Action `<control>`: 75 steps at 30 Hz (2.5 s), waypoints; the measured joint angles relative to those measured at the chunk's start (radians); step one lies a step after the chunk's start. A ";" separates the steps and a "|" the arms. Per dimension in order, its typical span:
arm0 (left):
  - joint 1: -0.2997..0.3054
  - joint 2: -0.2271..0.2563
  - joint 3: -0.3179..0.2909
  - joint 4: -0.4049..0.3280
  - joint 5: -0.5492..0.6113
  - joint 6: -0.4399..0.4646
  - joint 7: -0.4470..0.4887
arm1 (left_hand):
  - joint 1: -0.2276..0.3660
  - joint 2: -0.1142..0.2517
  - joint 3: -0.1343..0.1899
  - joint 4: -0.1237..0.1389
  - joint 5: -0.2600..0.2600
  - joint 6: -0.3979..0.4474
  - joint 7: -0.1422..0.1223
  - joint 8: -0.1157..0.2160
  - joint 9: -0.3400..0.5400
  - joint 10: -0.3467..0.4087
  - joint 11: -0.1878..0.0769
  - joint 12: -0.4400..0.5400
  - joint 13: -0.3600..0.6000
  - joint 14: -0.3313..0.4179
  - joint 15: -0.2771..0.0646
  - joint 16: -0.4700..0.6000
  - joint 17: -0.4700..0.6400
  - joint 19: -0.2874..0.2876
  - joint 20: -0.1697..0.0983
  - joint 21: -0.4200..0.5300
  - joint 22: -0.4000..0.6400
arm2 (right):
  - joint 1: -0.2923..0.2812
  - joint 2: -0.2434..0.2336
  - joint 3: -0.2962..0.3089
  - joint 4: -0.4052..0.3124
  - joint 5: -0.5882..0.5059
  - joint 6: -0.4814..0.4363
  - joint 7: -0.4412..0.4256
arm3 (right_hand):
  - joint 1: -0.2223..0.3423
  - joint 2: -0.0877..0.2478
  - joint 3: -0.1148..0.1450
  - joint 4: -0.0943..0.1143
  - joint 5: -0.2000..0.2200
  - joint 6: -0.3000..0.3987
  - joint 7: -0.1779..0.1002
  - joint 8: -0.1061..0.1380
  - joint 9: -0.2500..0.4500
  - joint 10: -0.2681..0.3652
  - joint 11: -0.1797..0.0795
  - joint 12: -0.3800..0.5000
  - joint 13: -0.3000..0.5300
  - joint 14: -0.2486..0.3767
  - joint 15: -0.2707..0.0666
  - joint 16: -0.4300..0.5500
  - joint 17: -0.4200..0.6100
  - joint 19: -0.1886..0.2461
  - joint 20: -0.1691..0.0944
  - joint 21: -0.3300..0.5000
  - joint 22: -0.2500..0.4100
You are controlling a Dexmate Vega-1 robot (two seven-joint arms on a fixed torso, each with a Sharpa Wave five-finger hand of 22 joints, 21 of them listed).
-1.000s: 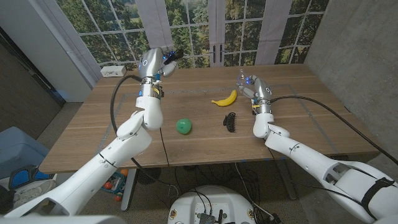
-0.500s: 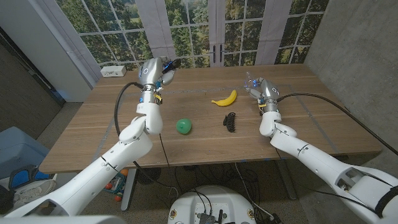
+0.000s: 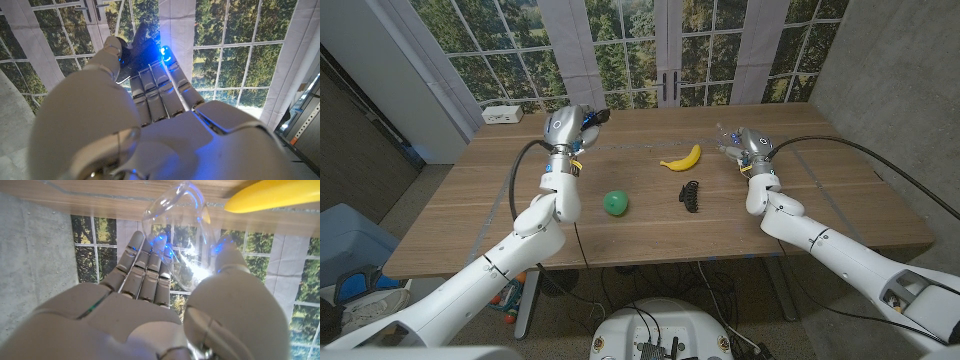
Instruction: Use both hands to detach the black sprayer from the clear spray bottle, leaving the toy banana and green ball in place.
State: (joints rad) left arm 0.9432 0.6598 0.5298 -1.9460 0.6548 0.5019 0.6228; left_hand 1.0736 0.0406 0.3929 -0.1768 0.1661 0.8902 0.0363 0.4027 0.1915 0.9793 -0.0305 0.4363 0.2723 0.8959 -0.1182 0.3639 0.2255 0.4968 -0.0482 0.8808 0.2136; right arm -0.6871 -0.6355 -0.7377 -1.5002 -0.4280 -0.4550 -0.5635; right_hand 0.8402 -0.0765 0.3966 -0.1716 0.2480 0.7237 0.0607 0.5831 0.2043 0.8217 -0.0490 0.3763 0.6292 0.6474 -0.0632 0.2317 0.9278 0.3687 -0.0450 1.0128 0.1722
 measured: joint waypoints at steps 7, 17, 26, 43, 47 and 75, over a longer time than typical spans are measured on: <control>-0.010 0.010 0.026 0.017 0.015 0.030 -0.022 | 0.007 -0.007 -0.003 -0.003 0.001 0.014 0.000 0.000 0.000 0.014 0.000 -0.001 -0.010 0.000 0.000 -0.006 -0.007 0.000 0.000 0.007 -0.005 | 0.024 -0.039 -0.046 -0.072 -0.078 -0.129 0.126 | 0.009 -0.009 0.005 -0.005 0.000 0.000 0.000 -0.001 -0.005 0.000 0.000 -0.007 0.000 -0.001 -0.001 -0.005 -0.007 -0.009 0.006 -0.006 0.000; -0.026 0.020 0.058 0.045 0.033 0.063 -0.050 | 0.021 -0.021 -0.006 -0.006 0.005 0.017 0.001 0.031 0.001 0.029 0.000 -0.008 -0.030 0.000 0.000 -0.020 -0.017 0.000 0.000 0.015 -0.010 | 0.067 -0.057 -0.105 -0.118 -0.157 -0.254 0.265 | 0.009 -0.009 0.008 -0.008 -0.009 0.000 0.000 -0.009 -0.009 0.000 0.000 -0.014 0.000 -0.017 0.004 -0.005 -0.011 -0.016 -0.002 -0.011 0.000; -0.053 0.031 0.094 0.073 0.041 0.087 -0.099 | 0.028 -0.028 -0.011 -0.006 0.005 0.026 -0.008 0.038 0.001 0.044 -0.012 -0.023 -0.050 0.017 -0.005 -0.020 -0.026 -0.006 0.001 0.022 -0.018 | 0.105 -0.061 -0.152 -0.127 -0.208 -0.339 0.387 | 0.009 -0.009 0.008 -0.008 -0.020 0.000 0.000 -0.012 -0.009 0.000 0.000 -0.018 0.003 -0.028 0.004 -0.005 -0.015 -0.019 0.002 -0.015 0.000; -0.111 0.030 0.164 0.141 0.053 0.122 -0.186 | 0.049 -0.035 -0.017 -0.002 0.008 0.059 -0.017 -0.012 0.001 0.043 -0.042 -0.068 -0.079 0.016 -0.006 -0.055 -0.036 -0.038 0.001 0.022 -0.023 | 0.193 -0.040 -0.251 -0.072 -0.281 -0.432 0.551 | 0.009 -0.009 0.008 -0.008 -0.043 0.005 -0.005 -0.024 -0.009 0.009 -0.009 -0.025 0.008 -0.038 0.008 0.003 -0.024 -0.019 0.002 -0.018 0.000; -0.127 0.029 0.180 0.155 0.055 0.130 -0.209 | 0.063 -0.026 -0.043 0.012 0.009 0.065 -0.050 -0.067 0.004 0.021 -0.087 -0.117 -0.083 -0.032 0.003 -0.102 -0.044 -0.059 0.002 0.022 -0.028 | 0.212 -0.031 -0.278 -0.050 -0.311 -0.454 0.581 | 0.009 -0.009 0.008 -0.008 -0.050 0.005 -0.005 -0.036 -0.009 0.009 -0.009 -0.029 0.008 -0.038 0.008 0.003 -0.028 -0.019 0.002 -0.018 0.000; -0.175 0.074 0.226 0.103 0.073 0.209 -0.377 | -0.321 -0.110 -0.200 0.062 0.023 -0.569 -0.167 -0.230 -0.006 -0.618 -0.047 -0.263 -0.082 -0.527 0.074 -0.187 -0.043 -0.264 0.060 -0.142 -0.034 | 0.245 -0.025 -0.311 -0.029 -0.332 -0.482 0.654 | -0.098 0.048 -0.142 0.069 0.000 -0.330 -0.078 -0.343 -0.004 -0.317 -0.016 -0.181 -0.003 -0.184 0.017 0.003 -0.076 -0.089 0.098 -0.111 0.003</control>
State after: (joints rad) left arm 0.7678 0.7336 0.7553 -1.8431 0.7281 0.7105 0.2461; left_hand 0.7527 -0.0692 0.1931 -0.1149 0.1894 0.3210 -0.1304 0.1732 0.1859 0.3611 -0.0774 0.1732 0.1906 0.3693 -0.0442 0.1770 0.1823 0.2326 0.0121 0.7387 0.1795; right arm -0.4421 -0.6602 -1.0490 -1.5288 -0.7604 -0.9370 0.0908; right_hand 0.7420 -0.0289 0.2547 -0.1026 0.2479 0.3938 -0.0168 0.2400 0.1999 0.5043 -0.0648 0.1951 0.6263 0.4631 -0.0465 0.2350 0.8518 0.2793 0.0530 0.9019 0.1748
